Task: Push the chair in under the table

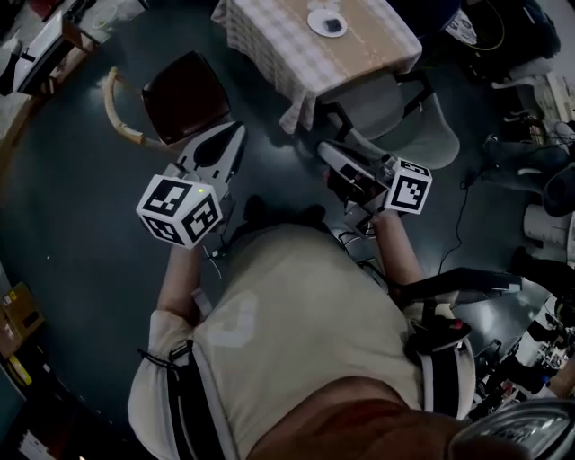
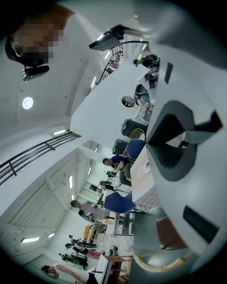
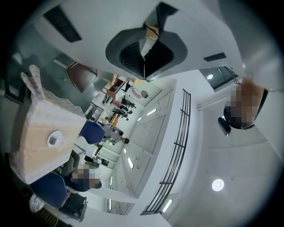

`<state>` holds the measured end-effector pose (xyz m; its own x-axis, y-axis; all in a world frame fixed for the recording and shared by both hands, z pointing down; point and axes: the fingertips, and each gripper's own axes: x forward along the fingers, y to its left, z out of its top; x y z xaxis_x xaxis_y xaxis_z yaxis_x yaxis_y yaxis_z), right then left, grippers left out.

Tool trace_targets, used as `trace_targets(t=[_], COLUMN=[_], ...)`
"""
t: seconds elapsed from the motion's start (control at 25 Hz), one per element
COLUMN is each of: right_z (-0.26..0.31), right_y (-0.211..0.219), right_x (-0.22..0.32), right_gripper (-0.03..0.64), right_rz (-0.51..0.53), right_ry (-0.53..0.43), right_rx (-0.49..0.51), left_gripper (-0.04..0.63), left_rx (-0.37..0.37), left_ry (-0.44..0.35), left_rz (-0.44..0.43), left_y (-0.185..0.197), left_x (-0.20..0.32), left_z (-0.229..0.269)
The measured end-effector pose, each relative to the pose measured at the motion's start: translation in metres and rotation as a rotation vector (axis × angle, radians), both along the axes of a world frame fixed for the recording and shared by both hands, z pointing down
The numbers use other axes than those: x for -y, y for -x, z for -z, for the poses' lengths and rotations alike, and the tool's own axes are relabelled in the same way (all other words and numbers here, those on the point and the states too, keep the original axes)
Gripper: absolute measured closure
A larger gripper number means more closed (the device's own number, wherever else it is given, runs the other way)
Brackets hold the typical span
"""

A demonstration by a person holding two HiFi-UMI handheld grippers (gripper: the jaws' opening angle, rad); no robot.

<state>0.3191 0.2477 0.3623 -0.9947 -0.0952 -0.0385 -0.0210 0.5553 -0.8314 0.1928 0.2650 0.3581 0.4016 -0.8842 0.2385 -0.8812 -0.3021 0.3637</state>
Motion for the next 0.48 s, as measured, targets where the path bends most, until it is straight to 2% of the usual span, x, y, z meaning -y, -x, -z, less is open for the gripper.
trace_targets(t=[0.2,0.48], right_z=[-0.001,0.011], right_y=[0.029,0.059], right_x=[-0.021,-0.042], right_gripper=[0.604,0.604], right_rz=[0.038,0.068], right_ry=[-0.018,-0.064], right_rx=[-0.02,-0.01], left_gripper=[0.589,0.589], left_rx=[0.035,0.058], left_ry=[-0.03,-0.108], left_rz=[0.057,0.051], left_y=[0.032,0.048], left_x=[-0.021,-0.04], left_z=[0.004,0.019])
